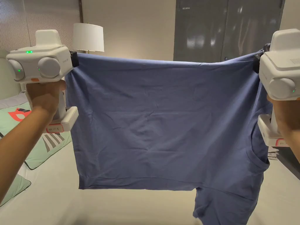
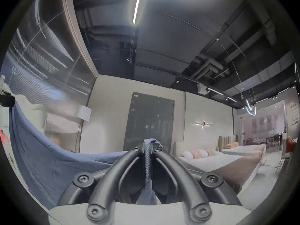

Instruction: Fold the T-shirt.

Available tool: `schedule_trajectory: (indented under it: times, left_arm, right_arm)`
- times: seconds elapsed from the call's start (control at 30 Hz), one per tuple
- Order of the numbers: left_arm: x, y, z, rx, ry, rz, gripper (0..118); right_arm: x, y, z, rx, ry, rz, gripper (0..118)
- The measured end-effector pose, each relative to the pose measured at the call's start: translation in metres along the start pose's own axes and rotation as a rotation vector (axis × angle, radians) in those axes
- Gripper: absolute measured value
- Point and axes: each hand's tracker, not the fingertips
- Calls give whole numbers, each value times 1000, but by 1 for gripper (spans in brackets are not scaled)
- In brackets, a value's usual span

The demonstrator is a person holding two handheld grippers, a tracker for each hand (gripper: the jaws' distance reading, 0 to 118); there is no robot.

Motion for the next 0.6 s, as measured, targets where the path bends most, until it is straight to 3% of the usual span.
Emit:
schedule_trajectory:
  times: [0.17,0.5,0.6]
  left_arm:
    - [0,-30,-29,-15,5,-35,3]
    - [5,-154,-56,-134,22,-65,3]
    - [1,-188,-50,-181,12,-77,3]
  right_arm:
    - [-4,-26,-20,-23,27,-40,3]
    - [-27,-153,-22,-200,33,-79,3]
    - [-30,-189,-12,-266,41,-52,3]
